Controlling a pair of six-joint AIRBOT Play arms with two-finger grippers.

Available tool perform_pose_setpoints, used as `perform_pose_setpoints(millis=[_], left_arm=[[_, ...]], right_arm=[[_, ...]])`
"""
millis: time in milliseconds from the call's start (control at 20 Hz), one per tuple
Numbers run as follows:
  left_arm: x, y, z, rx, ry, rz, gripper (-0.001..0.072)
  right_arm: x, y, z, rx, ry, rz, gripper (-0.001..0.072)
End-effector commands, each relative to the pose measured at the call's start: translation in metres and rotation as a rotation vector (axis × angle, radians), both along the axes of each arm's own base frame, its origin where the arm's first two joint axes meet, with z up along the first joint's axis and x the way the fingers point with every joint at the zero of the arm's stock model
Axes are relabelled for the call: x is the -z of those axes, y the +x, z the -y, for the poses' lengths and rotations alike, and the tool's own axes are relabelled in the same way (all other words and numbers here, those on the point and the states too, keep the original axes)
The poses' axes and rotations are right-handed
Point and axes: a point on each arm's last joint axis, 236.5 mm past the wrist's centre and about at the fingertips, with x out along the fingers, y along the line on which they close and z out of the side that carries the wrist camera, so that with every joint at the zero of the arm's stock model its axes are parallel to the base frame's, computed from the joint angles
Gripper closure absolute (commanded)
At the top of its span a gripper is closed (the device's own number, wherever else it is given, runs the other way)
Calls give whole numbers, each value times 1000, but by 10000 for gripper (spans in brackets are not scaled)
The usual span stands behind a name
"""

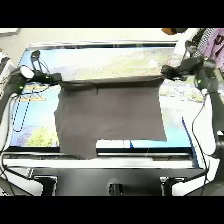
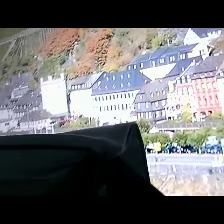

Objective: Fold the clothes and pants, and hang the long-sleeved shirts on hangers.

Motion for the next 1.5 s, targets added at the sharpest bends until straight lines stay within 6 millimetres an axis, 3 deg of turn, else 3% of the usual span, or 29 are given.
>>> perform_pose_setpoints(millis=[0, 150, 400, 500, 950, 1150, 1200, 1250, 1300, 1350, 1450], left_arm=[[22, 34, 3, -8, 7, 60, 695], [17, 21, -7, -3, -1, -3, 695], [46, -42, -15, 44, -34, -299, 694], [51, -59, -15, 59, -43, -373, 694], [66, -88, -10, 94, -58, -508, 694], [78, -95, -8, 101, -64, -553, 675], [78, -95, -9, 100, -64, -549, 564], [76, -94, -9, 93, -65, -546, 375], [73, -95, -9, 89, -67, -548, 238], [67, -100, -12, 96, -61, -557, 177], [49, -115, -25, 95, -49, -590, 177]], right_arm=[[30, 31, 12, 32, -34, 73, 681], [36, 18, 12, 17, -47, 1, 680], [67, -32, 8, -1, -33, -249, 680], [74, -46, 10, -20, -53, -314, 680], [123, -96, 5, -52, -35, -584, 679], [131, -104, 3, -57, -24, -624, 664], [130, -103, -1, -60, -7, -622, 569], [129, -104, -8, -67, 23, -626, 431], [126, -107, -16, -85, 50, -635, 283], [119, -111, -19, -110, 58, -637, 254], [94, -115, -13, -160, 37, -603, 253]])
